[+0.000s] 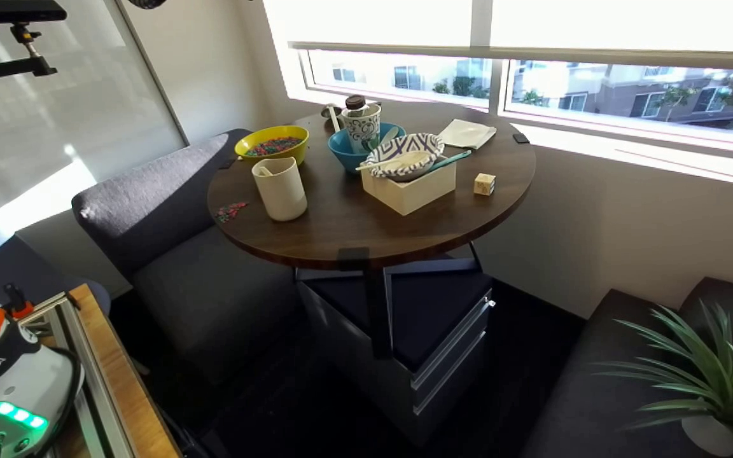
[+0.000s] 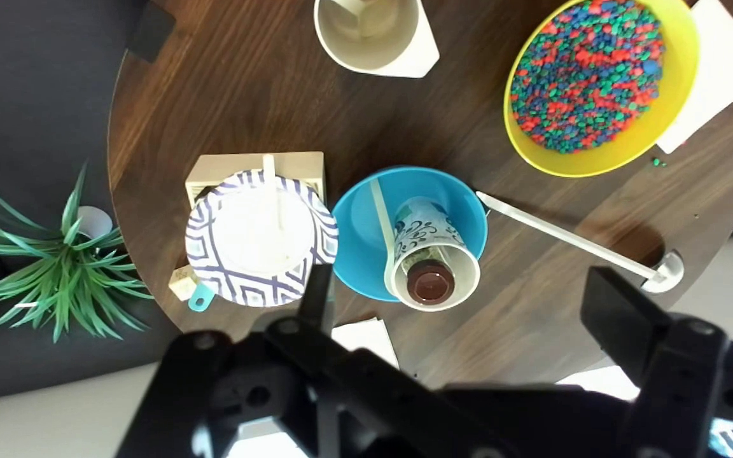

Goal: Place the bottle with a brown lid on the table

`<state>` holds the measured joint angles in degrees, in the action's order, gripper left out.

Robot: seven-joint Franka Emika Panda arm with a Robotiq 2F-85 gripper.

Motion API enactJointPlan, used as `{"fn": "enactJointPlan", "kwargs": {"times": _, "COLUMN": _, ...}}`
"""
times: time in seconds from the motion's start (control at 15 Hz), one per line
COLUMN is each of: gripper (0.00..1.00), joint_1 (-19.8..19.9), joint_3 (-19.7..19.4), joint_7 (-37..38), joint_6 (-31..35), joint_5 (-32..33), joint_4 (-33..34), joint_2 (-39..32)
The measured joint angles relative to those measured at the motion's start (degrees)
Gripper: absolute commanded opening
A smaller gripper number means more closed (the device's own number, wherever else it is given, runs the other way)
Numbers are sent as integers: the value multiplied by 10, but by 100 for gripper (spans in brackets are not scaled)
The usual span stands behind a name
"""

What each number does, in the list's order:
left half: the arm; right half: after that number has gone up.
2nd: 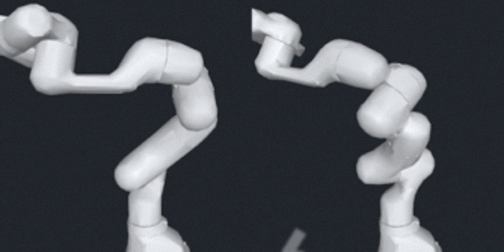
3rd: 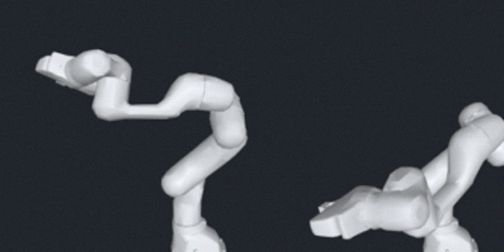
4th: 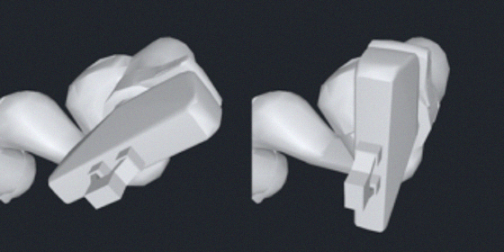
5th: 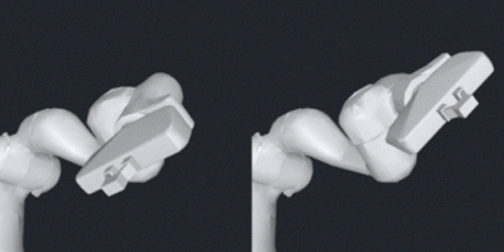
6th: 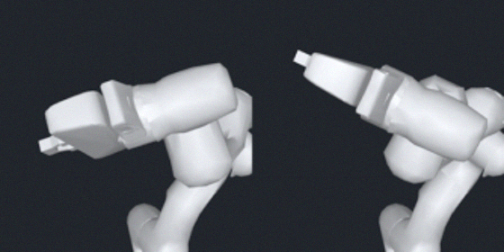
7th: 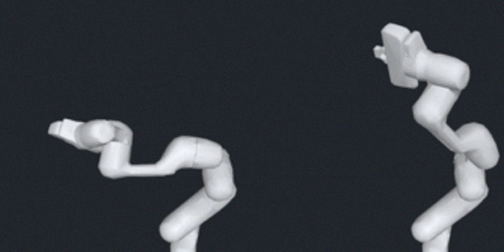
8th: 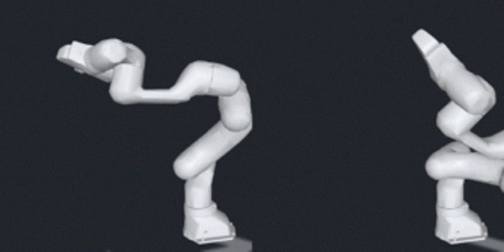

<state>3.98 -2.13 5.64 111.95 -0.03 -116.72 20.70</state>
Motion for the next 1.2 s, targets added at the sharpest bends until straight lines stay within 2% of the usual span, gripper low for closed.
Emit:
{"fn": "enactJointPlan", "kwargs": {"times": 0.8, "gripper": 100, "joint_1": 0, "joint_3": 0, "joint_7": 0, "joint_6": 0, "joint_5": 0, "joint_4": -5, "joint_2": 7}}
{"fn": "enactJointPlan", "kwargs": {"times": 1.0, "gripper": 100, "joint_1": -1, "joint_3": 0, "joint_7": 0, "joint_6": 9, "joint_5": -3, "joint_4": -2, "joint_2": -22}}
{"fn": "enactJointPlan", "kwargs": {"times": 1.2, "gripper": 100, "joint_1": -1, "joint_3": 4, "joint_7": 0, "joint_6": 42, "joint_5": 5, "joint_4": 0, "joint_2": -82}}
